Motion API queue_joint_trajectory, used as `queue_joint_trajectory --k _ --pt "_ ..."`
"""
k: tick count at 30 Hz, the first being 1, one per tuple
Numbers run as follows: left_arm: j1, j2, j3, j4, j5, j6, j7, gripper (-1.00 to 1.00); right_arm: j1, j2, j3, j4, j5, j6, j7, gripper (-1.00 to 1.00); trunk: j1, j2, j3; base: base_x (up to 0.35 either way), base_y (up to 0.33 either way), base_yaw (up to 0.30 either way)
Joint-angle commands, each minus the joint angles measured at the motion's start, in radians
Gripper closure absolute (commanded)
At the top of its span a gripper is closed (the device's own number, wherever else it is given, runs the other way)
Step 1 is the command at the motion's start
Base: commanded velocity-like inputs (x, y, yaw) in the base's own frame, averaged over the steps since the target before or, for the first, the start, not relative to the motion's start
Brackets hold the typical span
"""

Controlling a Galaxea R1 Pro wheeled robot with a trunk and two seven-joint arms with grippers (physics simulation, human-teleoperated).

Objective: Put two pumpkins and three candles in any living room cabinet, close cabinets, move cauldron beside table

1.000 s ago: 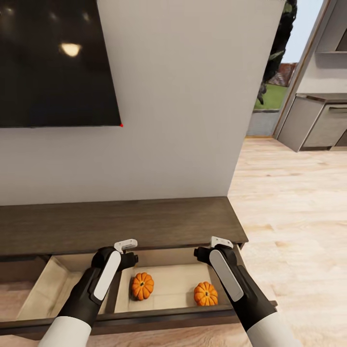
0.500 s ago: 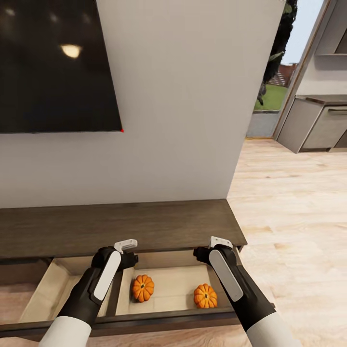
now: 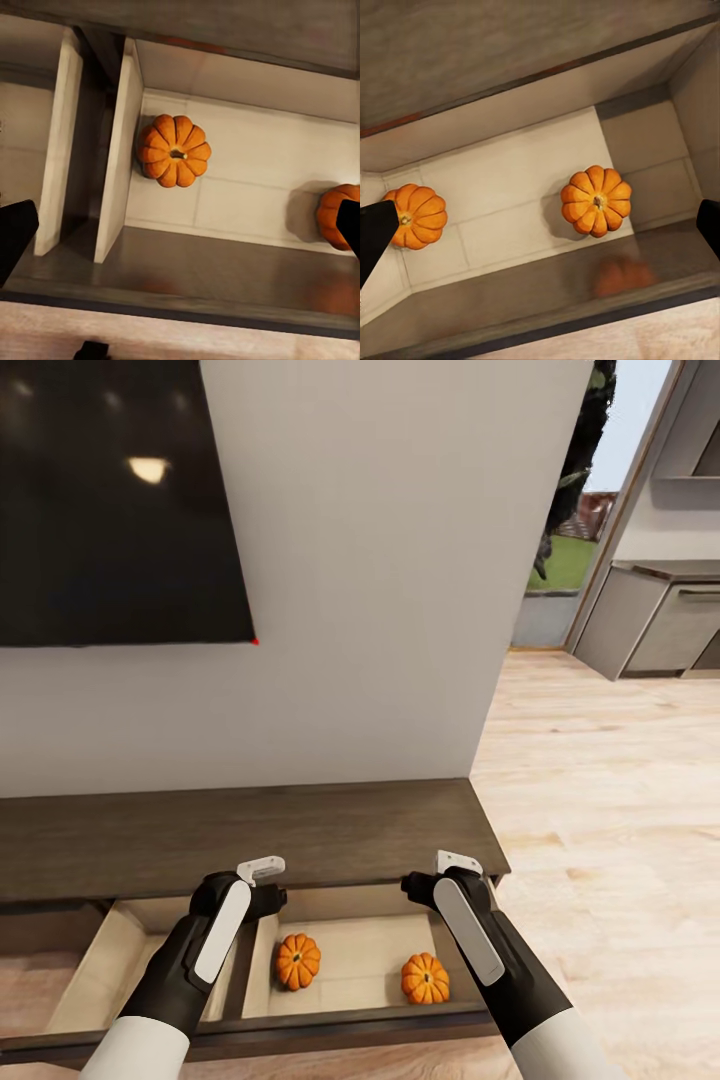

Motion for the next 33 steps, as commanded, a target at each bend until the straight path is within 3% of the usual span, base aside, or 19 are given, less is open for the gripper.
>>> queue_joint_trajectory --k 1,33 --pt "-0.001 0.0 -0.001 -0.001 0.01 0.002 0.01 -1.0 -0.001 0.0 0.001 -0.001 -0.009 0.001 -0.01 -1.0 -0.004 0.007 0.002 0.0 0.0 0.0" --pt "-0.001 0.0 -0.001 -0.001 0.01 0.002 0.01 -1.0 -0.001 0.0 0.003 -0.001 -0.009 0.001 -0.01 -1.0 -0.127 0.231 0.103 -0.002 0.0 0.0"
